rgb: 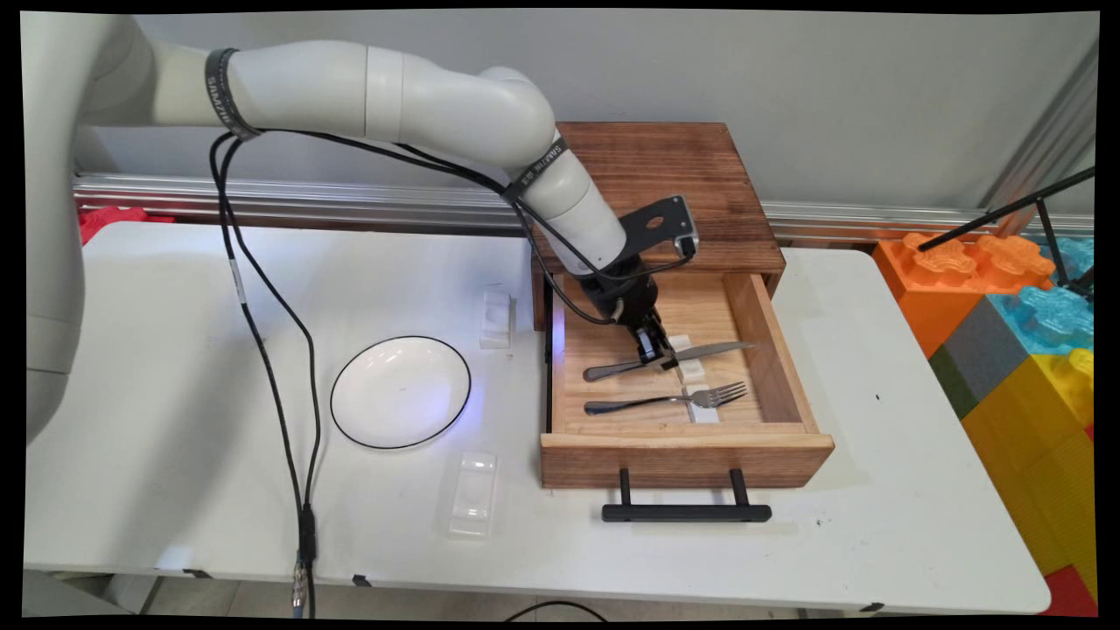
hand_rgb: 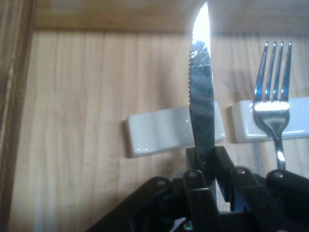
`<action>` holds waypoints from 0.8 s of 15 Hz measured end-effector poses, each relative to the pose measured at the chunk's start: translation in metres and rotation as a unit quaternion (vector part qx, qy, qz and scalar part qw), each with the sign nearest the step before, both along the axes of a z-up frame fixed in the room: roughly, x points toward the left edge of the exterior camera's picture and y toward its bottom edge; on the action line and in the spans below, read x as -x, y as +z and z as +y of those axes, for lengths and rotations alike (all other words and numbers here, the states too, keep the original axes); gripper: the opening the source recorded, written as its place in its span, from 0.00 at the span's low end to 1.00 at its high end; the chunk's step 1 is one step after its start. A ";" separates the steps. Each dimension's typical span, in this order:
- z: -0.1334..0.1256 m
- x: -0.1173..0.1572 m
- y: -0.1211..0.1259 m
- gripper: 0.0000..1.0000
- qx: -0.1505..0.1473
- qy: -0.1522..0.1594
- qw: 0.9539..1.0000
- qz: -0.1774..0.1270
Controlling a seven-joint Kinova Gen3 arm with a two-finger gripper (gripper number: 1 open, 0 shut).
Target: Place the picked object into the drawer
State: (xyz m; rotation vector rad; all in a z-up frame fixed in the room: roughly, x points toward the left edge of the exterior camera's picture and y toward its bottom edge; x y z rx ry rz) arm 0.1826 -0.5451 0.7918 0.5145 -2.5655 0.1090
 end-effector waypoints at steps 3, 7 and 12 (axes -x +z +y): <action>0.000 0.000 -0.004 0.00 0.002 -0.006 1.000 -0.001; 0.000 0.001 -0.006 1.00 0.006 -0.014 1.000 -0.001; 0.000 0.002 0.004 1.00 0.015 -0.016 1.000 0.003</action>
